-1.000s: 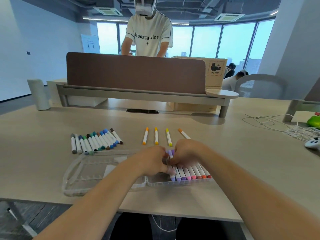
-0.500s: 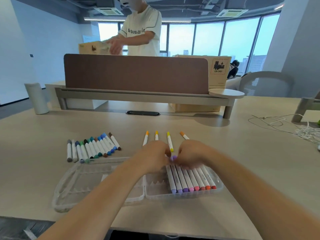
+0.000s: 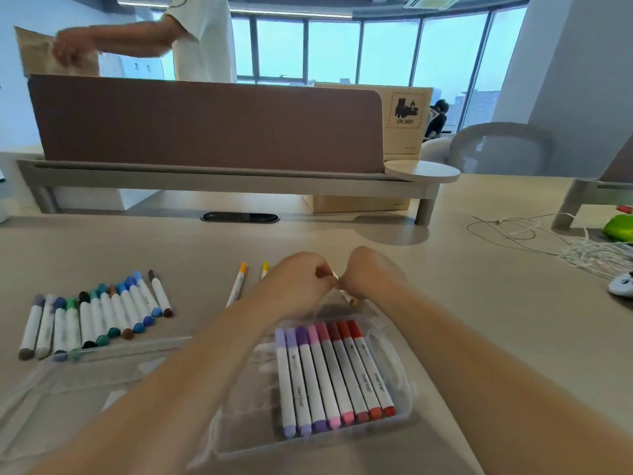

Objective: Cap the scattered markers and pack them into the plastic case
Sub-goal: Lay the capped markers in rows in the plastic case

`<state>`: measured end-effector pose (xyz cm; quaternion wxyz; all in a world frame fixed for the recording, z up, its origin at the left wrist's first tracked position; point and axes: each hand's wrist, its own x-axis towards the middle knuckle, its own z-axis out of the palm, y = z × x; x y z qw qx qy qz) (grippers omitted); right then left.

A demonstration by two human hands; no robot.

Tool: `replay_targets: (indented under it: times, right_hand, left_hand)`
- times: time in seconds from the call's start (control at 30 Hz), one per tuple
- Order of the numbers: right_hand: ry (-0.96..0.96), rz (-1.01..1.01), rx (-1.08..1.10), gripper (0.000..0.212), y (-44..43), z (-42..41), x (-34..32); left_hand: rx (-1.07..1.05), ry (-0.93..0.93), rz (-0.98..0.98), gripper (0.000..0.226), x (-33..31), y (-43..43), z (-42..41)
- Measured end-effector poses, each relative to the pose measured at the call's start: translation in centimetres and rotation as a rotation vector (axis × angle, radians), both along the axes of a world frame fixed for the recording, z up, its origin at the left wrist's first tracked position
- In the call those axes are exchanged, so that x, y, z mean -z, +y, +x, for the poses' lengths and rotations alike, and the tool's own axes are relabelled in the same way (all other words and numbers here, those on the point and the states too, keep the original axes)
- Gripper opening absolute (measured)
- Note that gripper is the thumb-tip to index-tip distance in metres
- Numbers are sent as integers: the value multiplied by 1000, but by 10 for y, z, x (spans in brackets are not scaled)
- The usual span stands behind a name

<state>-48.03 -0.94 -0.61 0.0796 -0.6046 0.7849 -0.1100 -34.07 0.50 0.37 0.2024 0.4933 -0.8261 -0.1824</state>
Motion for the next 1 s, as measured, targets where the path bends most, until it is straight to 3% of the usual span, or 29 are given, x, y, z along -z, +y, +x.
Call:
replay_targets:
  times: [0.23, 0.37, 0.73, 1.0]
  right_hand:
    - [58, 41, -7, 22, -10, 10, 9]
    - [-69, 21, -48, 18, 1, 24, -4]
    - [-96, 431, -367, 29, 94, 87, -31]
    - [-72, 399, -376, 43, 113, 95, -24]
  left_hand:
    - [-29, 48, 33, 17, 6, -4, 5]
    - [-94, 32, 19, 20, 8, 3, 22]
    - [-155, -100, 72, 43, 11, 58, 84]
    - [-39, -131, 132, 23, 18, 84, 97]
